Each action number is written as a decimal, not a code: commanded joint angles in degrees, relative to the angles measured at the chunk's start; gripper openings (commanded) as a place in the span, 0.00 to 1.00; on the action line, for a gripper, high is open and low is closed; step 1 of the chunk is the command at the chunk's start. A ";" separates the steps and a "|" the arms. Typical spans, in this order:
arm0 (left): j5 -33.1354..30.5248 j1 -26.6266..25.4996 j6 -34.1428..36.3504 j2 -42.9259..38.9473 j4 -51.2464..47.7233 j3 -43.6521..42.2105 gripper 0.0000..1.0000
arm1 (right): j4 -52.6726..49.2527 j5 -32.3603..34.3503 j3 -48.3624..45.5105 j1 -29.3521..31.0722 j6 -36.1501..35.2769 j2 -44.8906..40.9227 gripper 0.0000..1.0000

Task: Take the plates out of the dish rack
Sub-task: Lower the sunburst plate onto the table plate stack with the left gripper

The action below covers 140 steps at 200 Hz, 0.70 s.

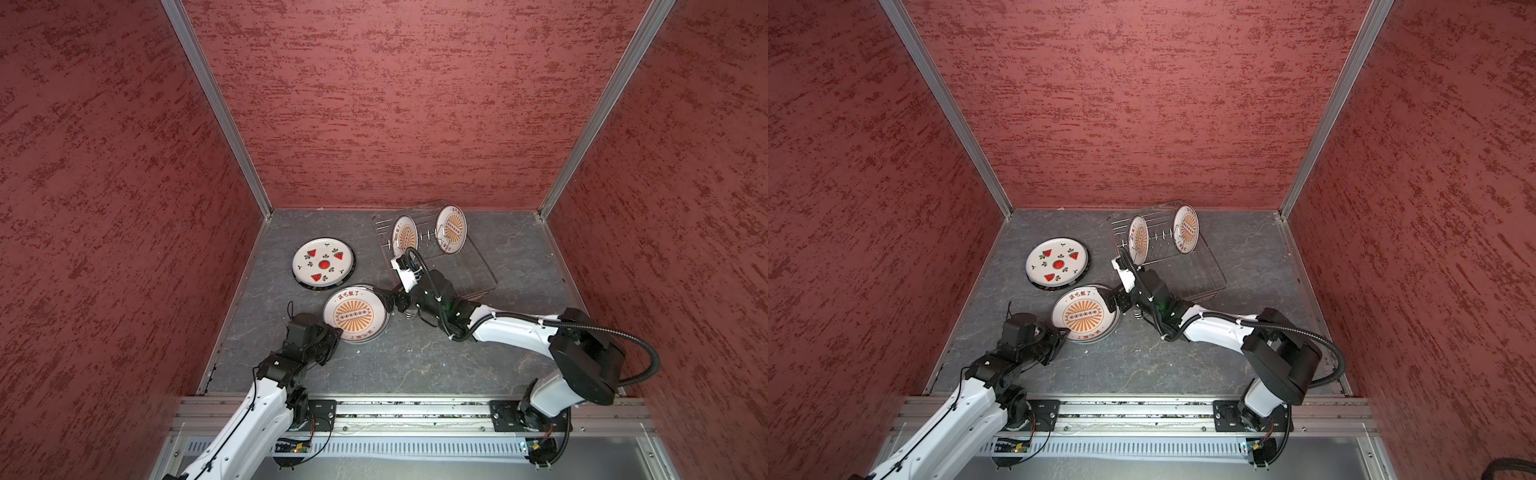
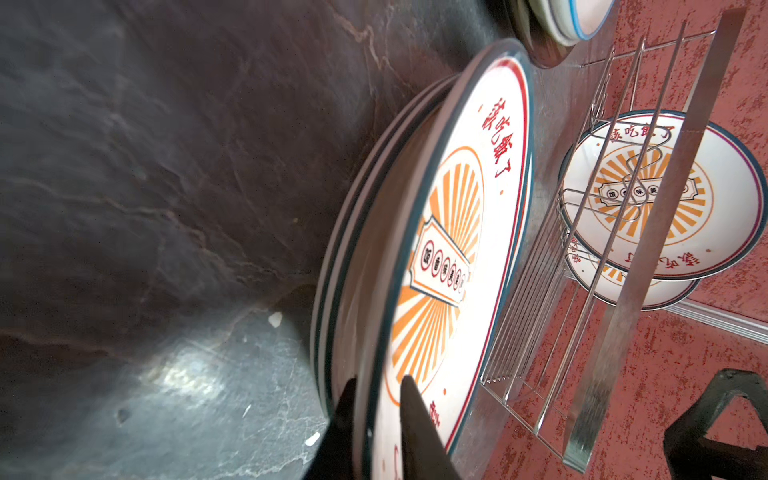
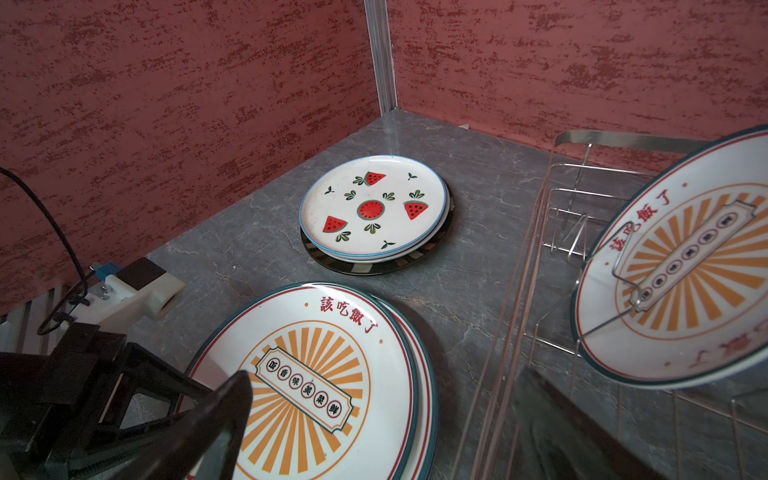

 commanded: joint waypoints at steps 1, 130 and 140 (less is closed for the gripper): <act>-3.46 -1.40 -0.27 -0.25 0.06 1.96 0.25 | -0.45 2.09 2.10 0.55 -1.31 0.52 0.99; -7.90 -5.05 0.01 3.04 -1.65 4.39 0.59 | -1.26 3.60 2.26 0.72 -2.00 0.21 0.99; -8.75 -5.41 0.10 2.98 -2.33 4.63 0.61 | -1.40 3.77 2.35 0.72 -2.08 0.23 0.99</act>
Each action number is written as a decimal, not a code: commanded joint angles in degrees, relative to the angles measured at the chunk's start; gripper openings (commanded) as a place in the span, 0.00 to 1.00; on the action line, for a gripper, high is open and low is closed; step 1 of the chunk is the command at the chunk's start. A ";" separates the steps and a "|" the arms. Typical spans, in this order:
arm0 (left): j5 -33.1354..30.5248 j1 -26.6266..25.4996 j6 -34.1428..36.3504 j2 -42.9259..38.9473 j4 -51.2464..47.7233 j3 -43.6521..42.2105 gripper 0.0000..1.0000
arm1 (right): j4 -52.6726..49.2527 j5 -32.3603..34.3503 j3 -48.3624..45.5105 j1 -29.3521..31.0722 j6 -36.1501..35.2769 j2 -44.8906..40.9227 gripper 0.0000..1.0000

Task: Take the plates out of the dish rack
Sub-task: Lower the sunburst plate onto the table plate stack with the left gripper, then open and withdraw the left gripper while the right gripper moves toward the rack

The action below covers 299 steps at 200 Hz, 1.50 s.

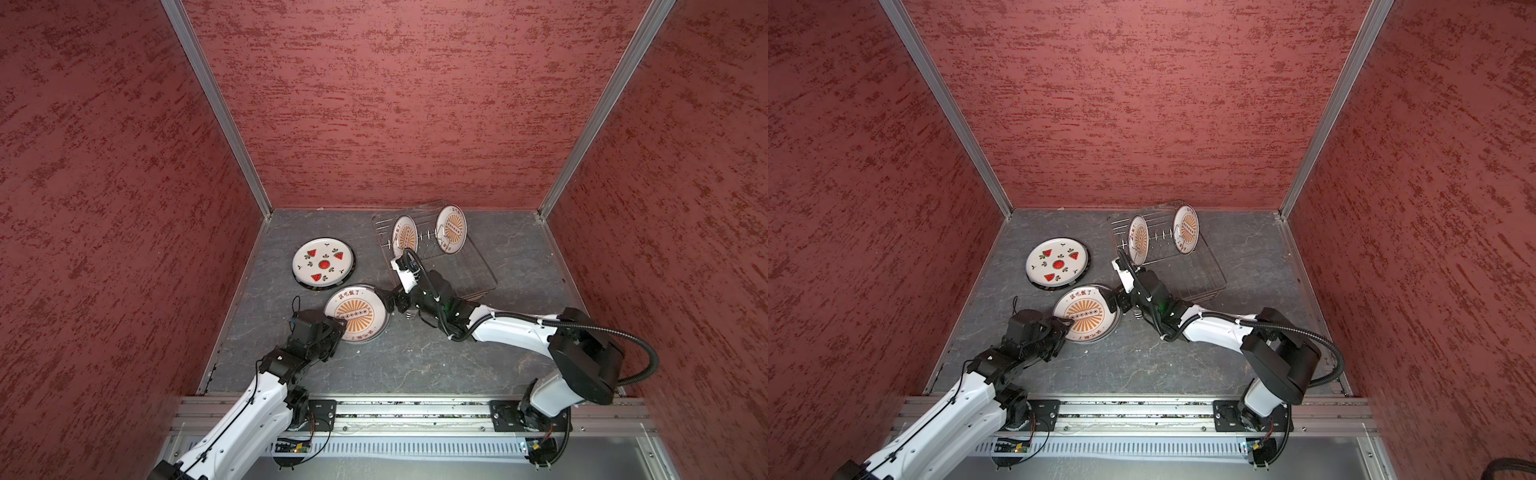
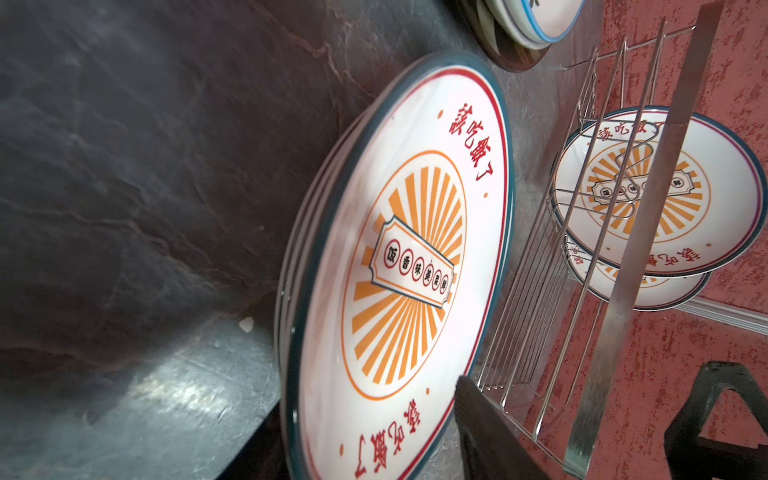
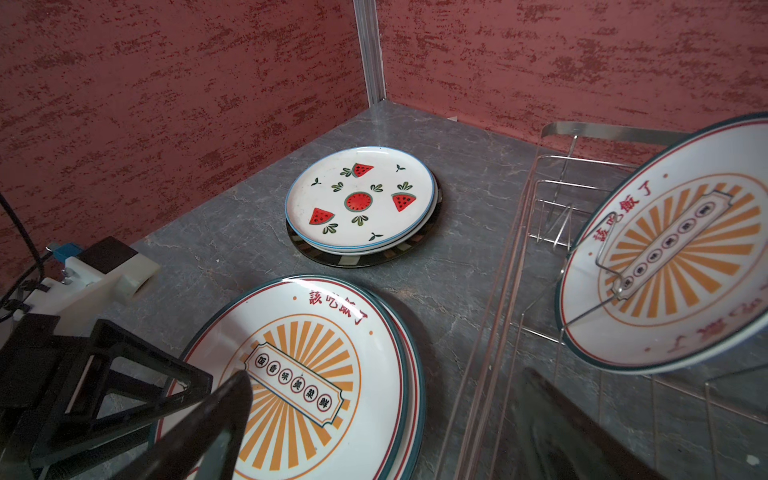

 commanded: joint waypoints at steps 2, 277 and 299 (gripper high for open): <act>-3.11 -0.85 0.54 -0.06 -2.50 1.60 0.62 | -0.17 1.76 2.31 0.52 -1.27 0.09 0.99; 10.51 -4.04 33.38 -30.12 23.36 -9.10 0.99 | 12.81 2.64 -15.81 -3.91 9.99 -21.29 0.99; 12.45 -4.11 35.91 -28.43 25.58 -7.85 1.00 | 12.58 0.82 -17.14 -6.95 12.07 -22.85 0.99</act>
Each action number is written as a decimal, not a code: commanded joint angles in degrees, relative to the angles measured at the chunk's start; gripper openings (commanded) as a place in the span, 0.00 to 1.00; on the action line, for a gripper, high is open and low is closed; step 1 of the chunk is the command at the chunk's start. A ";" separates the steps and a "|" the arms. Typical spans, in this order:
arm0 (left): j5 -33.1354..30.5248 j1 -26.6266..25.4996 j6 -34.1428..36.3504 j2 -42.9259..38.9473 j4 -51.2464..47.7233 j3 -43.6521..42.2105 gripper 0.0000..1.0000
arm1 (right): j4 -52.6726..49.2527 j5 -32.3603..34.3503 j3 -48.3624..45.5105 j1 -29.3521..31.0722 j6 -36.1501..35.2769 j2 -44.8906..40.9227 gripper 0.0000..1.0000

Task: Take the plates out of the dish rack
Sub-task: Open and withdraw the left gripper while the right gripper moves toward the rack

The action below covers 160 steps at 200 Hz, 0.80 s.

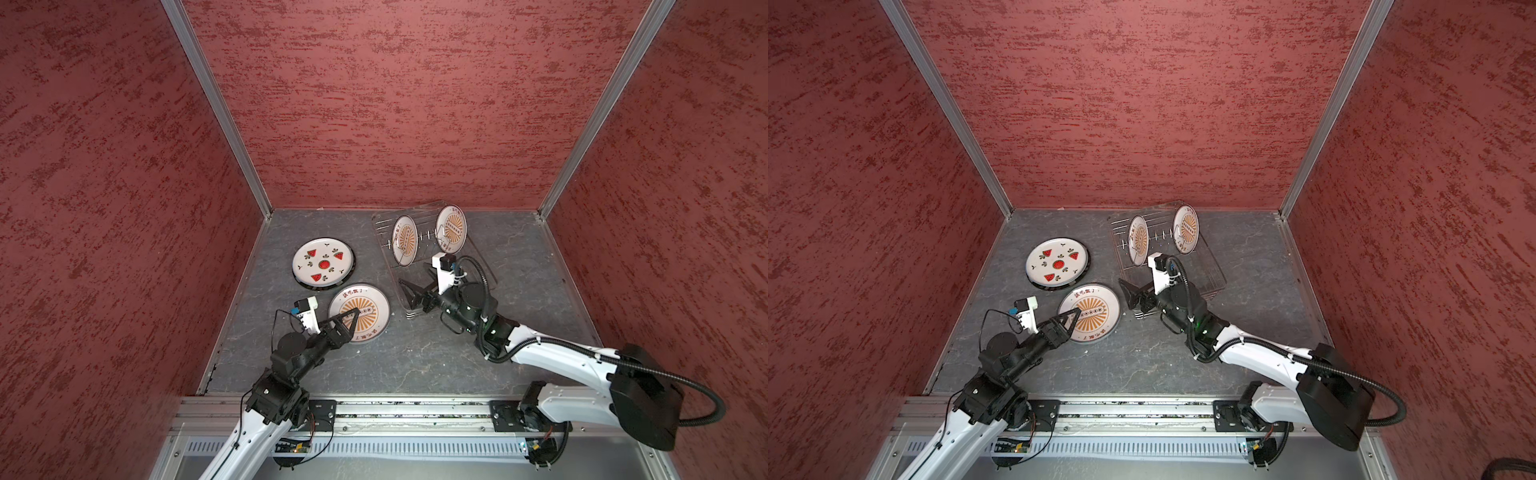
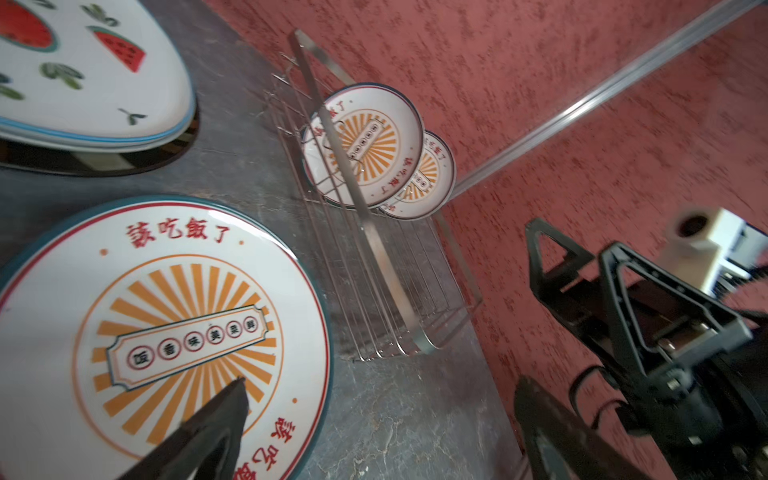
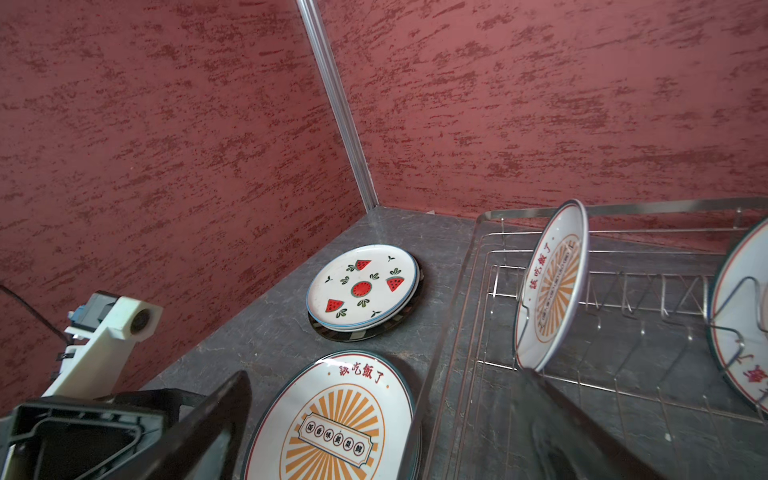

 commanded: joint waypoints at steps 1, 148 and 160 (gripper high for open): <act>5.92 -0.27 6.69 0.82 8.63 1.25 1.00 | 1.67 -1.27 -1.64 -2.91 3.56 -1.75 0.99; 15.69 -2.17 15.79 44.84 52.59 1.41 0.99 | -5.79 -8.39 0.48 -22.73 10.53 -1.15 0.99; 18.64 -1.18 15.13 46.41 54.19 1.29 0.99 | -6.24 -8.35 1.37 -23.18 10.44 -0.61 0.99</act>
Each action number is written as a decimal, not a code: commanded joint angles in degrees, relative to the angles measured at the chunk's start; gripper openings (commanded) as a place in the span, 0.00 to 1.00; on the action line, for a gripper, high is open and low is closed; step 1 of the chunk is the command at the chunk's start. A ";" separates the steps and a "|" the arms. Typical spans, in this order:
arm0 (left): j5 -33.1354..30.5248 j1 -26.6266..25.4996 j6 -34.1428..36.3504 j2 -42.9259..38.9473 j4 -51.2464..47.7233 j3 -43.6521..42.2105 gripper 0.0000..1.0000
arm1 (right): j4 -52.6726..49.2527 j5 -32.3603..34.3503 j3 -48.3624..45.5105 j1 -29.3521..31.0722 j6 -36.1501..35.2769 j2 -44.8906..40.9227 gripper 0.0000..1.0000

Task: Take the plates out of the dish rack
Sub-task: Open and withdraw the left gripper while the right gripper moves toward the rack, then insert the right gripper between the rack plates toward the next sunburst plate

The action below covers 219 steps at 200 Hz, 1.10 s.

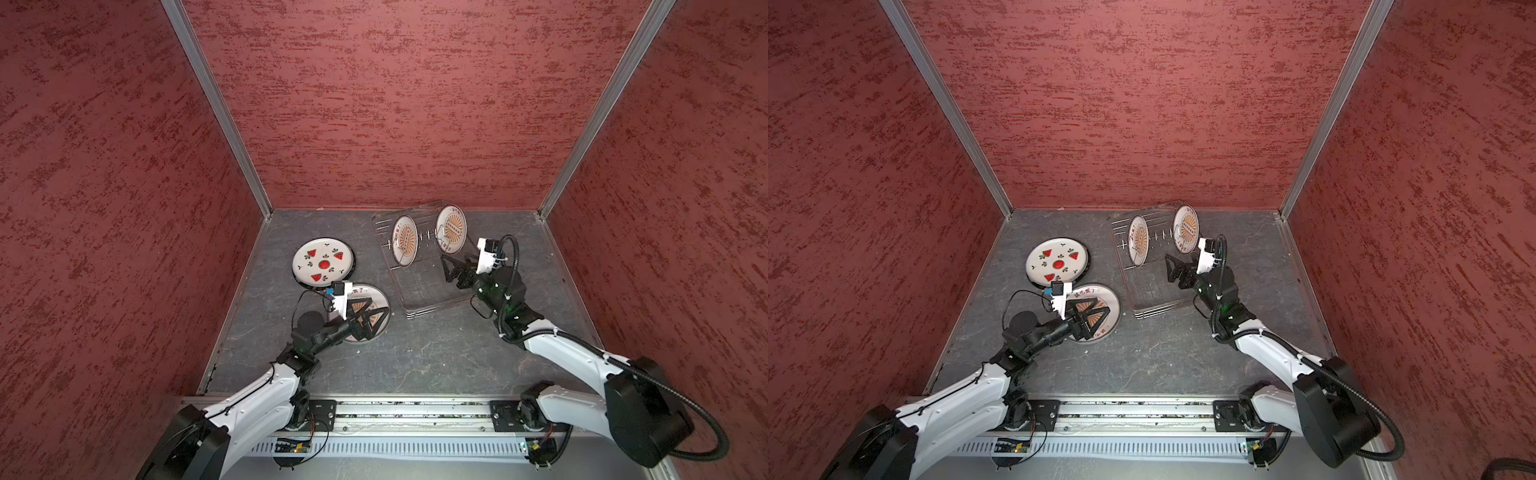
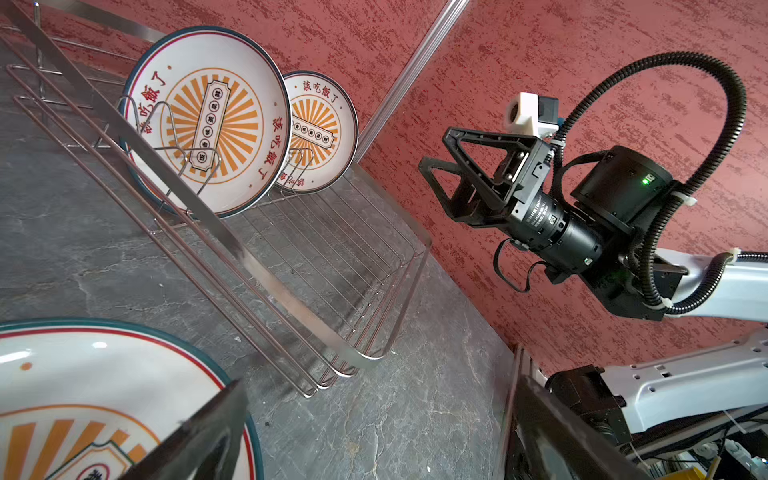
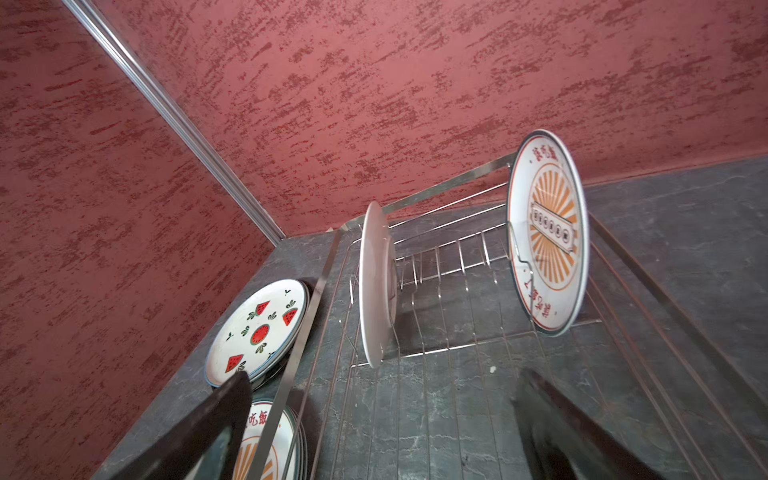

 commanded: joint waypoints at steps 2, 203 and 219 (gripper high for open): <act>3.44 1.10 1.41 2.19 6.58 0.29 0.99 | -1.97 -1.01 3.47 -1.21 0.63 0.82 0.99; -1.42 6.51 -1.19 3.91 4.21 0.09 0.99 | -13.82 5.72 31.64 4.50 -2.46 30.58 0.66; -1.39 6.48 -1.22 4.17 4.29 0.18 0.99 | -15.21 7.59 33.38 5.39 -3.06 32.14 0.59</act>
